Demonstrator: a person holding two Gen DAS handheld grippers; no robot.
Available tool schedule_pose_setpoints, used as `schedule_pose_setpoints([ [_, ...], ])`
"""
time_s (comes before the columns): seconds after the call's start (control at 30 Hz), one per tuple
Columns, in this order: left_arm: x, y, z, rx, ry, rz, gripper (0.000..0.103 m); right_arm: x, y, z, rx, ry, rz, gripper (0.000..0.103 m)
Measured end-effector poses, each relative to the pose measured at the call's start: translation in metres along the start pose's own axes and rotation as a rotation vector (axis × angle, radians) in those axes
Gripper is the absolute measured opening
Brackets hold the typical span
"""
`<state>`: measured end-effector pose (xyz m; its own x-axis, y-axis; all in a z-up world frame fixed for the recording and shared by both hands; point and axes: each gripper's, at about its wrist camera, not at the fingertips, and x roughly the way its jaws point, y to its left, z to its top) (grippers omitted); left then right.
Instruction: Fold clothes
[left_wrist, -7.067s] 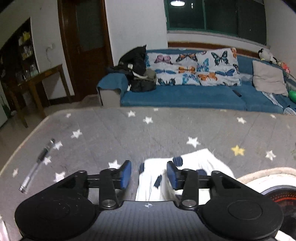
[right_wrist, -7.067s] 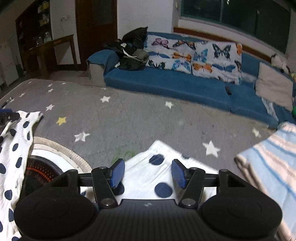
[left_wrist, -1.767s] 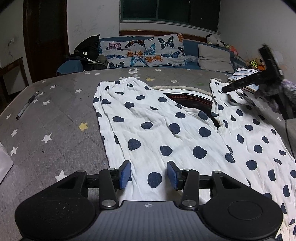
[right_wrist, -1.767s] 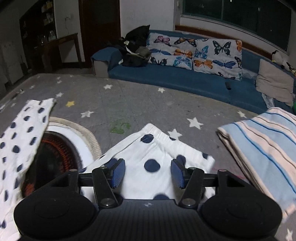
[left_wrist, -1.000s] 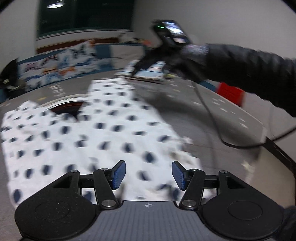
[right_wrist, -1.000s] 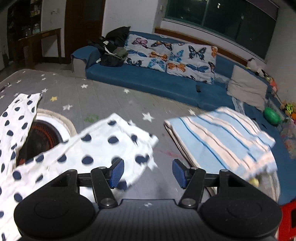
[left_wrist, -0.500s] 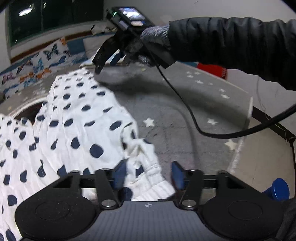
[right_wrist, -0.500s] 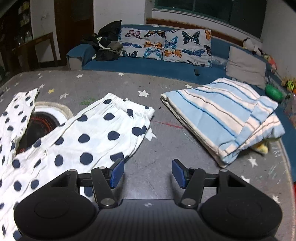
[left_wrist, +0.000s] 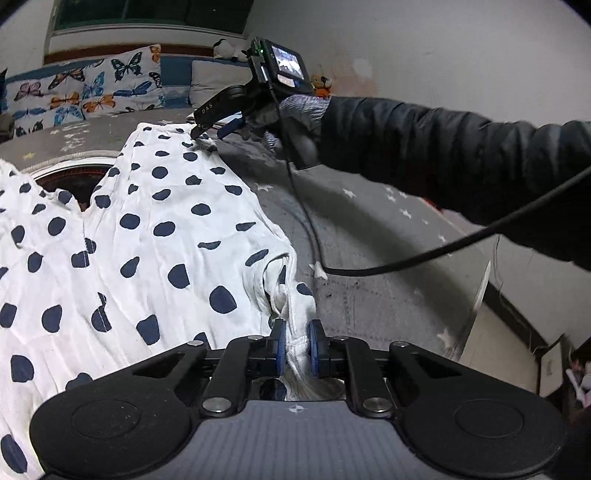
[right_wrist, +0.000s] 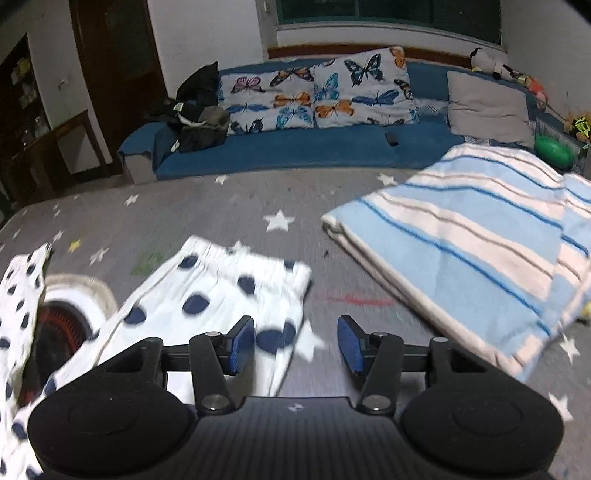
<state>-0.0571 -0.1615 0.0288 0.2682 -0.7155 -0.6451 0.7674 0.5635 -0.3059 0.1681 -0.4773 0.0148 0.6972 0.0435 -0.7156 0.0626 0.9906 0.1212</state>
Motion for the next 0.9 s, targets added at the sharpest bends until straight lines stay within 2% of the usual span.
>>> schedule_pose_setpoints([
  [0.23, -0.002, 0.004, 0.002, -0.032, -0.007, -0.005, 0.014, 0.016, 0.007, 0.011, 0.001, -0.024, -0.032, 0.034],
  [0.27, -0.003, 0.004, 0.001, -0.034, -0.009, -0.005, 0.014, 0.016, 0.009, 0.011, -0.003, -0.024, -0.035, 0.03],
  [0.3, -0.003, 0.004, 0.001, -0.035, -0.011, -0.005, 0.014, 0.017, 0.01, 0.011, -0.008, -0.024, -0.039, 0.02],
  [0.43, -0.009, 0.004, -0.001, -0.037, -0.024, 0.0, 0.014, 0.014, 0.014, 0.014, -0.015, -0.025, -0.059, 0.008],
  [0.7, -0.039, 0.012, -0.008, -0.09, -0.101, 0.007, 0.012, -0.015, 0.026, 0.041, 0.011, -0.07, -0.08, 0.006],
  [0.9, -0.075, 0.026, -0.024, -0.168, -0.18, 0.02, 0.012, -0.034, 0.071, 0.07, -0.036, -0.104, -0.083, 0.006],
])
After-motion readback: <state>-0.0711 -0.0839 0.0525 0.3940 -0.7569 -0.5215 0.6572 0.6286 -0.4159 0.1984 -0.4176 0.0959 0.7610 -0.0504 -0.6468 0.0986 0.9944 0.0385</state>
